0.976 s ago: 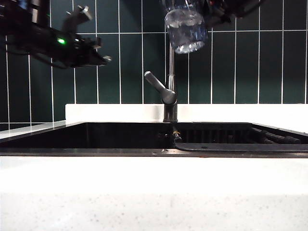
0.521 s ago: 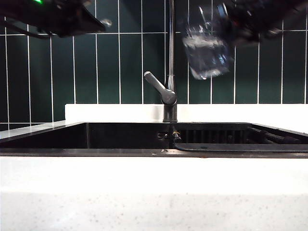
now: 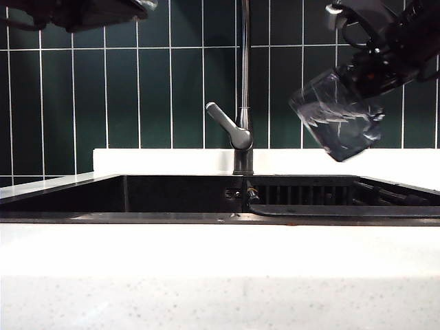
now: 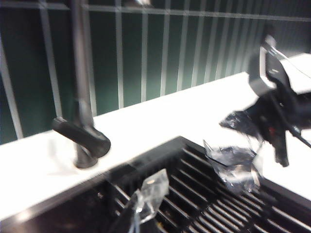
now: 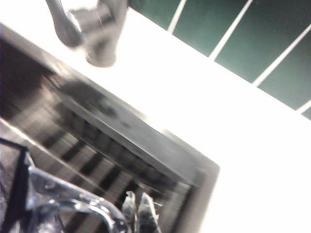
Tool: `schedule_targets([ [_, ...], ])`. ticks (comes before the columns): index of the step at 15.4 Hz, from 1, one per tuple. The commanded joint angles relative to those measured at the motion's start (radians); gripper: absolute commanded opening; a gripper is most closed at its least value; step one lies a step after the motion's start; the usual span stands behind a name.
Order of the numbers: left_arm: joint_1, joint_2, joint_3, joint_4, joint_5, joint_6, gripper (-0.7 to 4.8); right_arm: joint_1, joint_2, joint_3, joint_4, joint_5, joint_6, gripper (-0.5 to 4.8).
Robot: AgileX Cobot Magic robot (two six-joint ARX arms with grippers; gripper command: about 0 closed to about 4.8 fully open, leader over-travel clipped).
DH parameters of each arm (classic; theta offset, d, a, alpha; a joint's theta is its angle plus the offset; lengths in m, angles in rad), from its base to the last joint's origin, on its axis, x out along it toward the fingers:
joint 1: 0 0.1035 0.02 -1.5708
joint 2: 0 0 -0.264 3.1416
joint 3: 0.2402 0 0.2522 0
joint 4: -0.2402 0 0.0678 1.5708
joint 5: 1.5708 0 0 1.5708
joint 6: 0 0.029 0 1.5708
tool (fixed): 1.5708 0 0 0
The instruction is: Pick up the mug next to the sink, go to the faucet to get some water, pour the water into the sink, and finally put the mug back to its place.
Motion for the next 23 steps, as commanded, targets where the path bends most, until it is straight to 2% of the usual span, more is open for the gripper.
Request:
schedule_targets([
  [1,0.0,-0.003,0.001,-0.007,0.008,0.0,-0.05,0.024,-0.013,0.008,0.016,0.078,-0.183,-0.05],
  [4,0.0,-0.002,0.0,-0.047,0.023,0.013,-0.05,0.056,-0.013,0.008,0.012,0.156,-0.34,-0.05],
  [7,0.0,-0.005,0.0,-0.092,0.095,0.023,-0.05,0.104,-0.013,0.008,0.019,0.205,-0.467,-0.05],
  [9,0.0,-0.05,-0.024,-0.103,0.077,0.06,-0.05,0.13,-0.013,0.008,0.029,0.27,-0.54,-0.05],
  [11,0.0,-0.154,-0.08,-0.105,-0.005,0.064,-0.05,0.137,-0.013,0.008,0.03,0.301,-0.579,-0.05],
  [14,0.0,-0.366,-0.172,-0.129,-0.023,0.007,-0.05,0.156,-0.013,0.008,0.054,0.381,-0.677,-0.05],
  [15,0.0,-0.471,-0.201,-0.173,-0.058,-0.008,-0.05,0.161,-0.013,0.009,0.076,0.402,-0.72,-0.05],
  [16,-0.008,-0.544,-0.211,-0.241,-0.089,0.017,-0.05,0.167,-0.013,0.011,0.088,0.422,-0.747,-0.05],
  [18,-0.038,-0.635,-0.22,-0.373,-0.179,0.05,-0.05,0.187,-0.012,0.013,0.093,0.447,-0.806,-0.05],
  [22,-0.138,-0.75,-0.257,-0.469,-0.318,0.04,-0.05,0.224,-0.011,0.013,0.095,0.493,-0.891,-0.05],
  [23,-0.186,-0.764,-0.258,-0.505,-0.387,0.02,-0.05,0.238,-0.011,0.013,0.096,0.5,-0.94,-0.05],
])
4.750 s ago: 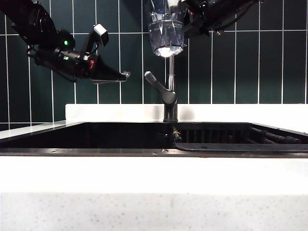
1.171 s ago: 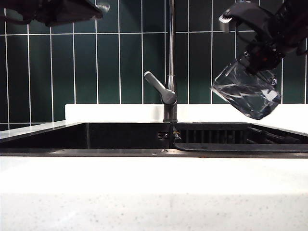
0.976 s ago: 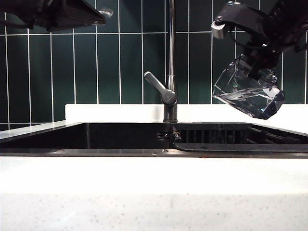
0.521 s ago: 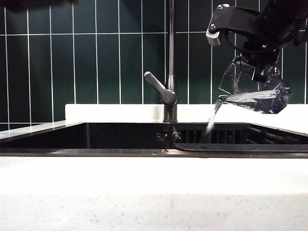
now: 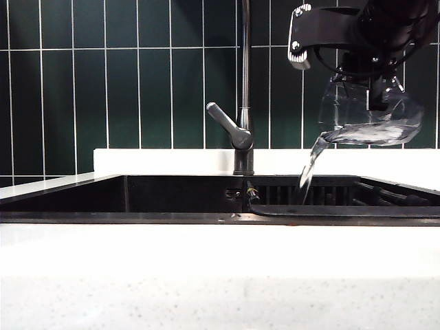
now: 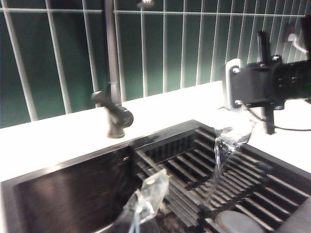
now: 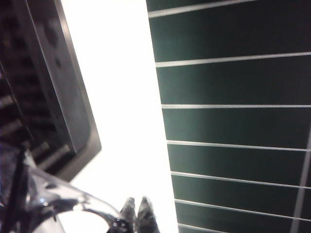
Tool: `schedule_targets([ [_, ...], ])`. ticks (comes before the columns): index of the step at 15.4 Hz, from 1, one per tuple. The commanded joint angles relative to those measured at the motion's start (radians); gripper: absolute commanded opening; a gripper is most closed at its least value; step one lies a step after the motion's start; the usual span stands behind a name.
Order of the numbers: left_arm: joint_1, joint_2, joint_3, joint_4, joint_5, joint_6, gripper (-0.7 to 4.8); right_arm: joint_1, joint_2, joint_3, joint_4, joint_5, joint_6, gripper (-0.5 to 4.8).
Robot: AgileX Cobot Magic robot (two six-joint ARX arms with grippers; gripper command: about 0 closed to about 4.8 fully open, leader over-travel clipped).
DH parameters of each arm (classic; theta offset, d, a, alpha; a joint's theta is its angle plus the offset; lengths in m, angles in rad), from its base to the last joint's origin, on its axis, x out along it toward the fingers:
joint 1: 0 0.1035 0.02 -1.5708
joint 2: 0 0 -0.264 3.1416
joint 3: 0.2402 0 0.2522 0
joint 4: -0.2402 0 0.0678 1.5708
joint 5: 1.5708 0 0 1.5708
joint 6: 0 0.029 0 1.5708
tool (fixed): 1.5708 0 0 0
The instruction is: Pick up the mug next to the sink, go to the faucet to get some water, pour the water into the sink, and finally put the mug back to its place.
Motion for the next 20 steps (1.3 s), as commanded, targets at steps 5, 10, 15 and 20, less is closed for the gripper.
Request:
schedule_targets([
  [5,-0.295,-0.025,-0.025,-0.06,-0.395,-0.002,-0.05,0.067,-0.006,0.008,0.047,0.072,-0.23,-0.05],
  [10,-0.407,-0.03,-0.038,-0.032,-0.505,0.002,-0.05,0.105,-0.006,0.008,0.103,0.146,-0.353,-0.05],
  [15,-0.407,-0.03,-0.039,-0.001,-0.502,0.024,-0.05,0.121,-0.006,0.008,0.113,0.146,-0.267,-0.05],
  [20,-0.406,-0.03,-0.039,0.021,-0.479,0.046,-0.05,0.119,-0.01,0.008,0.104,0.084,0.391,-0.05],
])
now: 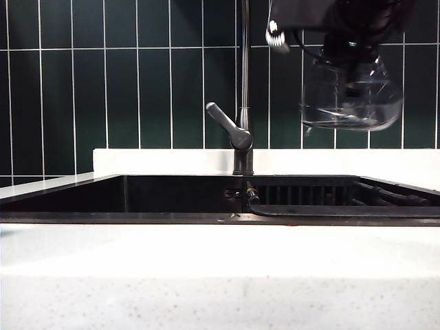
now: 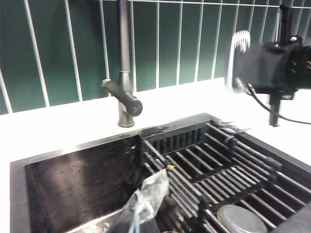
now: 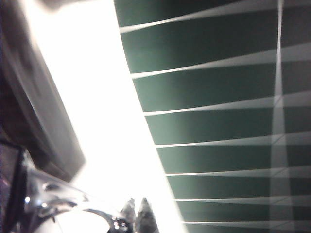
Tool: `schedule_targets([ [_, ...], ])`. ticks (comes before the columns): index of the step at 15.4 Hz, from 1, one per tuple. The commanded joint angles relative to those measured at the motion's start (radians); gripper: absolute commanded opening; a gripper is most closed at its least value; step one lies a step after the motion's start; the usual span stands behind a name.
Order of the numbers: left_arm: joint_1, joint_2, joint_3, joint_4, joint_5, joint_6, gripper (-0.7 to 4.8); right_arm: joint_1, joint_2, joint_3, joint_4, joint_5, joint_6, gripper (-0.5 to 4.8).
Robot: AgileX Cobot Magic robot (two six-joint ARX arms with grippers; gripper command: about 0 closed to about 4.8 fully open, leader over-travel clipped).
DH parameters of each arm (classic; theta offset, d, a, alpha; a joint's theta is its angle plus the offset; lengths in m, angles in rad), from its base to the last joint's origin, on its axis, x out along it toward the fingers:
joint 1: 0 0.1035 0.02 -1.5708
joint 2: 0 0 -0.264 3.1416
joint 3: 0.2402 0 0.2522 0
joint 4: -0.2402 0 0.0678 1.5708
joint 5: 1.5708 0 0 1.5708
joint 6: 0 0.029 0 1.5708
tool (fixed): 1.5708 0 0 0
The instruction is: Pick up the mug next to the sink, go to the faucet to get some water, pour the water into the sink, and finally put the mug back to its place.
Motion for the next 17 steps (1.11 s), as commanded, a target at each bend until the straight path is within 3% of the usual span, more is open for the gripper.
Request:
schedule_targets([
  [1,0.003,0.0,0.002,0.025,0.011,0.018,-0.05,0.001,-0.011,0.007,0.02,-0.094,0.397,-0.05],
  [3,0.003,0.001,0.002,0.024,0.012,0.018,-0.05,0.001,-0.013,0.007,0.026,-0.132,0.623,-0.05],
  [6,0.003,0.001,0.002,0.025,0.011,0.019,-0.05,0.0,-0.022,0.002,0.034,-0.176,0.853,-0.05],
  [10,0.003,0.001,0.002,0.026,0.012,0.019,-0.05,-0.022,-0.107,-0.096,0.194,-0.211,0.94,-0.05],
  [13,0.003,0.0,-0.005,0.028,0.031,0.019,-0.05,-0.065,-0.249,-0.223,0.205,-0.241,0.963,-0.05],
  [17,0.003,-0.024,-0.122,0.127,0.098,-0.013,-0.05,-0.226,-0.38,-0.356,0.203,-0.343,1.042,-0.05],
])
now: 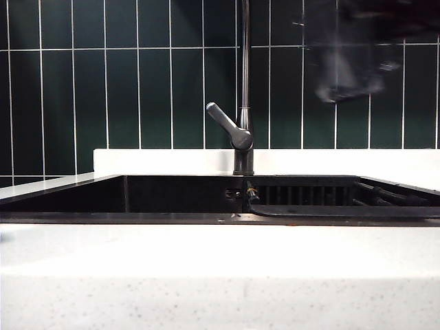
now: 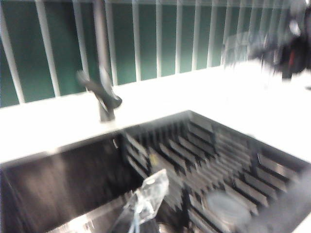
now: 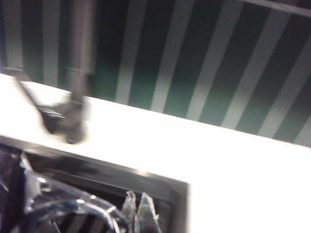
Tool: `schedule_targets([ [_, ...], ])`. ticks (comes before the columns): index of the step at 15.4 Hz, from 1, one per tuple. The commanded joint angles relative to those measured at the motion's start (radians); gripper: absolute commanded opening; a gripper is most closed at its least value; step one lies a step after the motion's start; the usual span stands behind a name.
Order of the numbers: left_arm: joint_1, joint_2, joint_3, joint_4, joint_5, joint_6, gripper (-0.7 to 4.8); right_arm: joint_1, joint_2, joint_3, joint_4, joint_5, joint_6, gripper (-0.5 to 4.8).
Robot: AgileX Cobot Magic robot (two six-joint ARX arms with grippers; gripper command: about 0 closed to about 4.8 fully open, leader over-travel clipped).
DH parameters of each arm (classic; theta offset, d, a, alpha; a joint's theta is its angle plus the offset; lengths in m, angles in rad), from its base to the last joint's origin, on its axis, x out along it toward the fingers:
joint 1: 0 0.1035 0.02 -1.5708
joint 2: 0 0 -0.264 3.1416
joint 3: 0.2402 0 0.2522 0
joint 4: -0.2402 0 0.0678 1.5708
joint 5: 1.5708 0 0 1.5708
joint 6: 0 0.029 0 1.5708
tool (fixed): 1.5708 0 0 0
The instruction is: Pick up the mug next to the sink, go to the faucet to get some water, pour the water into the sink, and finally put the mug back to its place.
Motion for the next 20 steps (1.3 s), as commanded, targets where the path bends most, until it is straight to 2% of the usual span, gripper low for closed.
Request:
schedule_targets([
  [1,0.002,-0.021,-0.083,0.095,0.046,-0.032,-0.05,-0.123,-0.036,-0.043,0.025,-0.114,0.055,-0.05],
  [2,0.002,-0.031,-0.14,0.151,0.085,-0.068,-0.05,-0.222,-0.033,-0.053,0.026,-0.204,0.103,-0.05],
  [5,0.002,-0.032,-0.189,0.197,0.094,-0.072,-0.05,-0.361,-0.033,-0.053,0.053,-0.354,0.108,-0.05],
  [8,0.002,-0.032,-0.196,0.185,0.099,-0.075,-0.05,-0.502,0.002,-0.054,0.087,-0.476,0.155,-0.05],
  [11,0.002,-0.032,-0.196,0.145,0.1,-0.068,-0.05,-0.553,0.116,-0.055,0.19,-0.51,0.177,-0.05],
  [15,0.002,-0.032,-0.196,0.165,0.114,-0.068,-0.05,-0.603,0.376,-0.047,0.45,-0.559,0.211,-0.05],
  [20,0.002,-0.032,-0.196,0.162,0.115,-0.068,-0.05,-0.66,0.535,0.002,0.534,-0.588,0.203,-0.05],
])
